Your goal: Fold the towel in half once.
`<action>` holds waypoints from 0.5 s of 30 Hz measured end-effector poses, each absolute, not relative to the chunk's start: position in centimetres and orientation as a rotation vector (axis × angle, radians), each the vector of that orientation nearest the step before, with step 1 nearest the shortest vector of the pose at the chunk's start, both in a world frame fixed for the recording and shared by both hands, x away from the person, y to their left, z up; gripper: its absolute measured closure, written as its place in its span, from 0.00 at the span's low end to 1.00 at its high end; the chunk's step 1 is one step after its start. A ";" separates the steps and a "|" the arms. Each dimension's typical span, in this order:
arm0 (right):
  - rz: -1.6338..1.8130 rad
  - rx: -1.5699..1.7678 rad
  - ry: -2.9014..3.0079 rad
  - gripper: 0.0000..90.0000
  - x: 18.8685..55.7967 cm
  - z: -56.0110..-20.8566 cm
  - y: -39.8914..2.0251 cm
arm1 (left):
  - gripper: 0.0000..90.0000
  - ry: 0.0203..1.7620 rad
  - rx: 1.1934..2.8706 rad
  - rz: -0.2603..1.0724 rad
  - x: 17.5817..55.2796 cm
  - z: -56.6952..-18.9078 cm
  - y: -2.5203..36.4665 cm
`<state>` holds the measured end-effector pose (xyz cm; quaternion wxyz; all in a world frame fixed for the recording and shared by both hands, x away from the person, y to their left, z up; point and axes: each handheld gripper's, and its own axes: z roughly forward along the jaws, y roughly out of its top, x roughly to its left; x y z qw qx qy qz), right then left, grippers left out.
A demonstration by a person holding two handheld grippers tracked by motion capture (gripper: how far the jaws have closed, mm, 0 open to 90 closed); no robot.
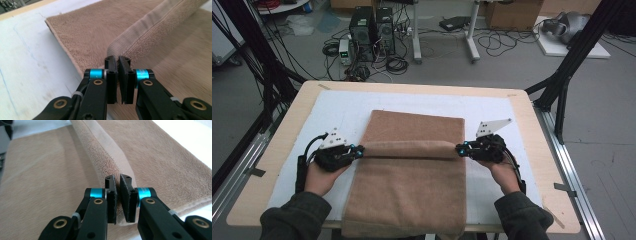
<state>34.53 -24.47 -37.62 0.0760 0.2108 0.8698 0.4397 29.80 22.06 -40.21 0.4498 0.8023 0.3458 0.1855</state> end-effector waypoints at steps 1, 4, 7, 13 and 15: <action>1.298 0.611 2.608 0.93 33.7 -37.4 -24.5 | 0.94 0.851 1.970 0.456 28.9 -40.4 22.1; 1.309 0.521 2.626 0.94 31.0 -37.0 -24.8 | 0.95 0.826 1.957 0.449 26.2 -40.8 22.1; 1.306 0.413 2.685 0.94 28.1 -36.5 -25.1 | 0.95 0.773 1.961 0.423 23.0 -40.8 22.1; 1.453 0.355 2.697 0.72 26.1 -35.8 -26.4 | 0.70 0.724 2.016 0.441 21.4 -40.2 22.8; 1.428 0.400 2.683 0.69 26.8 -36.2 -26.4 | 0.68 0.739 2.007 0.447 22.0 -40.1 22.8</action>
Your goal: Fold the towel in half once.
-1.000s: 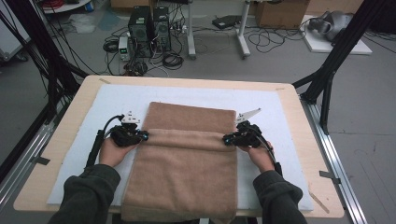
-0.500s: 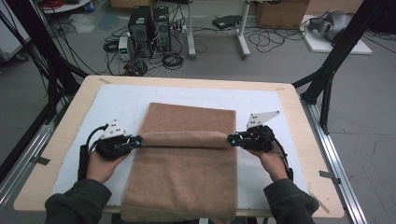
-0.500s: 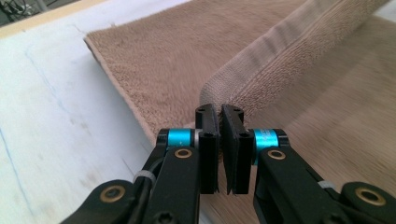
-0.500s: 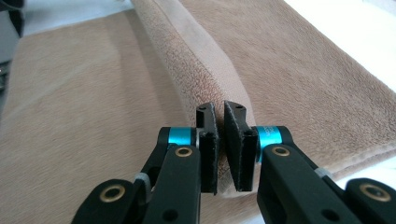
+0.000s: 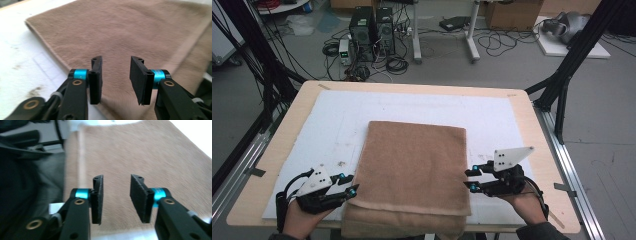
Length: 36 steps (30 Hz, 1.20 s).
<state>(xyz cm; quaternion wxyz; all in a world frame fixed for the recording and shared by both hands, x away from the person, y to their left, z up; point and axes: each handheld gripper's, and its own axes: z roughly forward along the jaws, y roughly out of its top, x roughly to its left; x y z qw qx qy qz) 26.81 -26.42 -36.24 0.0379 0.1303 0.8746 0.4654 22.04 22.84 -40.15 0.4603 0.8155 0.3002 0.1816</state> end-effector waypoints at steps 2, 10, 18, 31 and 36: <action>1.354 0.463 2.675 0.66 27.9 -37.0 -26.2 | 0.65 0.746 2.011 0.471 23.0 -40.3 22.7; 1.259 0.680 2.614 0.58 34.0 -39.6 -26.0 | 0.53 0.813 2.003 0.498 30.2 -41.7 21.7; 1.097 0.878 2.592 0.44 41.5 -40.1 -24.9 | 0.43 1.026 1.932 0.522 39.3 -41.8 20.4; 1.114 0.951 2.694 0.92 46.2 -43.5 -24.9 | 0.92 1.117 1.996 0.455 43.0 -44.5 19.4; 1.036 0.905 2.602 0.92 47.2 -40.2 -23.5 | 0.94 1.137 1.915 0.531 43.6 -41.4 20.4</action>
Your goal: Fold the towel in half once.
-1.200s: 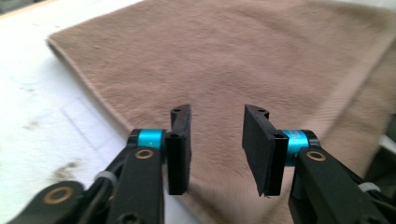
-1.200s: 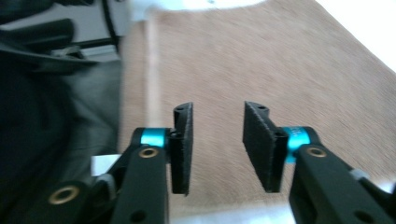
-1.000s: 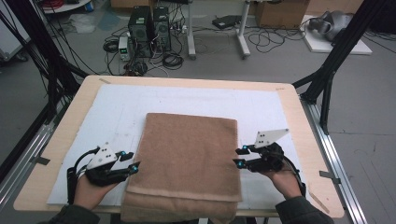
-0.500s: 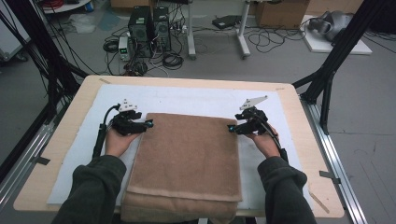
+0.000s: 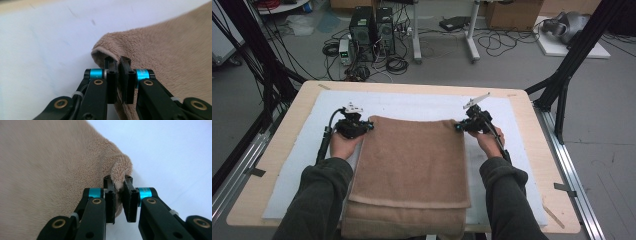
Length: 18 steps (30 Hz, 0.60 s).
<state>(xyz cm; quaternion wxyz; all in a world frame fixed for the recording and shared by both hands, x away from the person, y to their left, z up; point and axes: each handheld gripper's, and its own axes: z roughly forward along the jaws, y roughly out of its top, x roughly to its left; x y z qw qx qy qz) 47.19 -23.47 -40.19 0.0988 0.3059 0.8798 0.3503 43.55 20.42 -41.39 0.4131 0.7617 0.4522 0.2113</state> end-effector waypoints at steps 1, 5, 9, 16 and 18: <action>1.046 0.878 2.568 0.92 47.4 -38.9 -23.2 | 0.94 1.127 1.901 0.565 43.8 -40.3 20.6; 1.083 0.804 2.447 0.92 48.5 -33.4 -22.6 | 0.94 1.080 1.803 0.661 45.2 -34.6 21.3; 1.079 0.811 2.351 0.69 49.8 -29.7 -22.7 | 0.71 1.116 1.774 0.744 46.4 -31.9 21.9; 1.033 0.911 2.444 0.51 49.7 -32.7 -23.3 | 0.57 1.132 1.836 0.646 44.7 -35.0 23.2; 1.049 0.919 2.478 0.49 49.0 -33.7 -23.3 | 0.55 1.132 1.858 0.620 43.8 -36.1 23.5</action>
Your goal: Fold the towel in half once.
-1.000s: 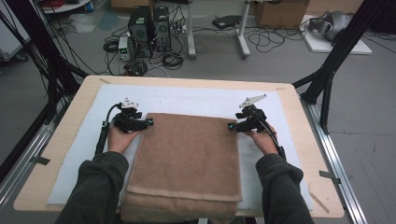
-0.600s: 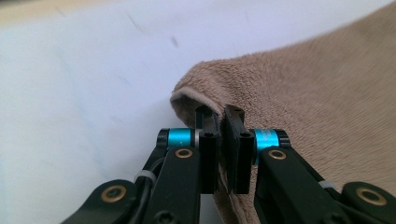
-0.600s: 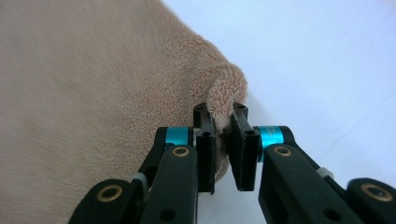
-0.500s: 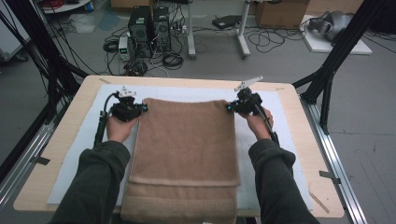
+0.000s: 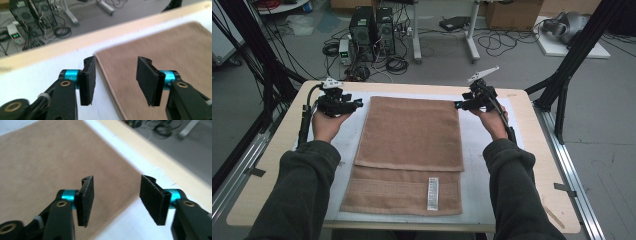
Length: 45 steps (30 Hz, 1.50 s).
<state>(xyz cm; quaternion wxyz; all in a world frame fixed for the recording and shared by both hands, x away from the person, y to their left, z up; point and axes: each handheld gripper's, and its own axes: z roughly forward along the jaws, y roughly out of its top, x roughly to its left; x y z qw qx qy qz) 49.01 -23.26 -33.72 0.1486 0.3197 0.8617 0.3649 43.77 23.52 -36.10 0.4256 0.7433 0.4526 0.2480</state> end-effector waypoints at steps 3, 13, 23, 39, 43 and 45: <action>1.046 0.903 2.518 0.46 47.6 -34.6 -23.1 | 0.52 1.120 1.898 0.595 42.1 -37.3 23.7; 1.153 0.805 2.539 0.47 41.5 -36.6 -23.1 | 0.49 0.980 1.955 0.531 36.6 -39.5 22.9; 1.167 0.684 2.585 0.53 37.0 -38.4 -22.3 | 0.52 0.920 2.026 0.494 33.1 -41.5 22.3; 1.030 0.662 2.729 0.80 35.3 -43.3 -21.9 | 0.77 0.888 2.162 0.394 32.3 -44.0 21.0; 1.044 0.691 2.734 0.90 35.5 -43.2 -21.9 | 0.90 0.929 2.114 0.377 32.3 -44.2 21.3; 1.043 0.681 2.732 0.93 35.5 -43.0 -21.9 | 0.93 0.923 2.116 0.390 32.3 -44.0 21.2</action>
